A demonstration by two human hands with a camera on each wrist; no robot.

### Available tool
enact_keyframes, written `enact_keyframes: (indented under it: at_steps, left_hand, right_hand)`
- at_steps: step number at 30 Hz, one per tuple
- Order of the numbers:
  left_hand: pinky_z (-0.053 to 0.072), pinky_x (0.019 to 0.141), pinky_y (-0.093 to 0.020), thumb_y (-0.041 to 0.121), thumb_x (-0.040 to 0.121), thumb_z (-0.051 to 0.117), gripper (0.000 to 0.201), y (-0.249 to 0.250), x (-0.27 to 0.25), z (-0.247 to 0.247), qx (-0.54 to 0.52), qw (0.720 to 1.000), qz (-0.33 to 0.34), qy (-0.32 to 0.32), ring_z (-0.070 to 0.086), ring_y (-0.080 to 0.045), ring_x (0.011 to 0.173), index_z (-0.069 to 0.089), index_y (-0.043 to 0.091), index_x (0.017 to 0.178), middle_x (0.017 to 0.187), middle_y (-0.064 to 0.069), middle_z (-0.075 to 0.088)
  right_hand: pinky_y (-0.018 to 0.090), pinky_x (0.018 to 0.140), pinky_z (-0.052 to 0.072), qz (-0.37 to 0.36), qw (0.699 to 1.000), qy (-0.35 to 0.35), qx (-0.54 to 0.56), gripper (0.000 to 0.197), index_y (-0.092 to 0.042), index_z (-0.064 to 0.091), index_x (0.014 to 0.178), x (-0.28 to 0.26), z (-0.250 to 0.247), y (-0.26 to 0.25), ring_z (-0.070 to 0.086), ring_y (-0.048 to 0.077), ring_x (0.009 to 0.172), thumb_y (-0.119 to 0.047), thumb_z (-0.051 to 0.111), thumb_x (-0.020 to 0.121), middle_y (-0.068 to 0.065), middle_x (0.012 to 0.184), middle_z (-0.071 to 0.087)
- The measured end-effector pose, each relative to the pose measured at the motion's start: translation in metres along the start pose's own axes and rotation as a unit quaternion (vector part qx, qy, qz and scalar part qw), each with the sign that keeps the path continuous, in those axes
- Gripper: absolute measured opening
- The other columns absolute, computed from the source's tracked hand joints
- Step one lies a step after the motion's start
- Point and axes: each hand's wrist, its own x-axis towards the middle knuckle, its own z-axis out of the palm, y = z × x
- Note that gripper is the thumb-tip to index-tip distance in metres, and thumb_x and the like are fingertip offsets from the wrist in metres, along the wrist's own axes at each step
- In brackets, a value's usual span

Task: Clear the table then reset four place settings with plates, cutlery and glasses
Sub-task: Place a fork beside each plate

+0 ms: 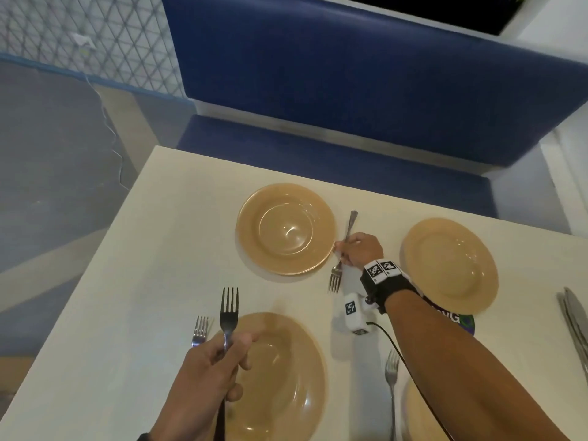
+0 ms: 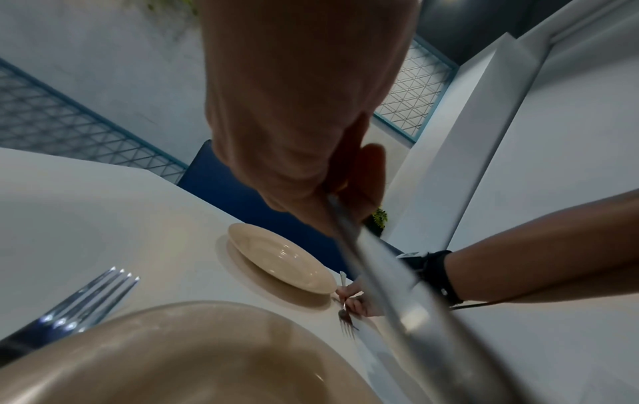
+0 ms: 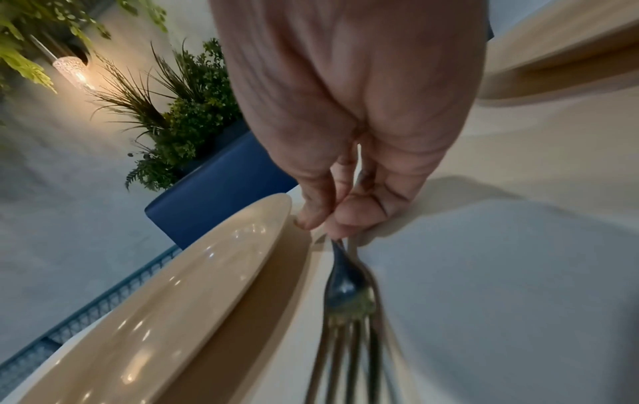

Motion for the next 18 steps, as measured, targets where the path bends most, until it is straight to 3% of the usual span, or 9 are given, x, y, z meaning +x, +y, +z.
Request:
enact_keyframes:
  at_steps: [2, 4, 6, 10, 14, 18]
  left_hand:
    - [0.035, 0.046, -0.027, 0.025, 0.092, 0.066, 0.018, 0.002, 0.003, -0.002, 0.004, 1.0, 0.001, -0.004, 0.031, -0.013, 0.047, 0.083, 0.02, 0.092, 0.071, -0.01, 0.054]
    - [0.036, 0.047, -0.028, 0.032, 0.086, 0.068, 0.021, 0.005, 0.004, -0.004, 0.0, 1.0, 0.004, -0.007, 0.031, -0.014, 0.049, 0.082, 0.018, 0.093, 0.07, -0.01, 0.054]
    - [0.036, 0.047, -0.028, 0.037, 0.08, 0.069, 0.027, 0.007, 0.007, -0.006, 0.0, 1.0, 0.009, -0.005, 0.03, -0.016, 0.051, 0.082, 0.017, 0.091, 0.07, -0.011, 0.053]
    - [0.036, 0.044, -0.027, 0.033, 0.085, 0.068, 0.023, 0.009, 0.01, -0.01, 0.001, 1.0, 0.004, 0.012, 0.031, -0.023, 0.059, 0.082, 0.016, 0.089, 0.067, -0.009, 0.053]
    - [0.034, 0.045, -0.027, 0.025, 0.091, 0.065, 0.019, 0.013, 0.009, -0.011, 0.0, 1.0, 0.01, 0.013, 0.03, -0.017, 0.053, 0.082, 0.016, 0.087, 0.066, -0.008, 0.052]
    - [0.034, 0.043, -0.025, 0.022, 0.092, 0.065, 0.02, 0.015, 0.008, -0.01, -0.002, 1.0, 0.008, 0.012, 0.03, -0.019, 0.053, 0.082, 0.015, 0.083, 0.068, -0.012, 0.057]
  right_hand:
    - [0.041, 0.073, 0.062, -0.004, 1.0, 0.019, -0.024, 0.033, -0.014, 0.061, 0.087, 0.005, 0.005, -0.003, 0.072, 0.024, 0.068, -0.019, 0.086, 0.066, 0.01, 0.081, 0.075]
    - [0.038, 0.075, 0.061, -0.007, 0.998, 0.05, -0.032, 0.038, -0.015, 0.06, 0.092, 0.003, 0.01, -0.006, 0.073, 0.025, 0.074, -0.016, 0.087, 0.065, 0.006, 0.084, 0.073]
    - [0.03, 0.071, 0.055, -0.019, 0.995, 0.081, -0.06, 0.029, -0.013, 0.064, 0.092, 0.001, 0.012, -0.008, 0.069, 0.022, 0.079, -0.016, 0.084, 0.07, 0.002, 0.085, 0.068]
    - [0.017, 0.053, 0.037, -0.039, 0.989, 0.114, -0.081, 0.005, -0.013, 0.072, 0.084, 0.005, 0.016, -0.011, 0.061, 0.018, 0.074, -0.014, 0.075, 0.081, 0.001, 0.085, 0.07]
    - [0.028, 0.071, 0.051, -0.031, 0.989, 0.121, -0.078, 0.002, -0.014, 0.074, 0.079, 0.013, 0.017, -0.013, 0.067, 0.024, 0.085, -0.015, 0.076, 0.08, 0.004, 0.086, 0.074]
    - [0.025, 0.063, 0.048, -0.027, 0.99, 0.111, -0.079, 0.005, -0.014, 0.076, 0.073, 0.015, 0.017, -0.011, 0.069, 0.024, 0.08, -0.016, 0.077, 0.078, 0.005, 0.082, 0.074]
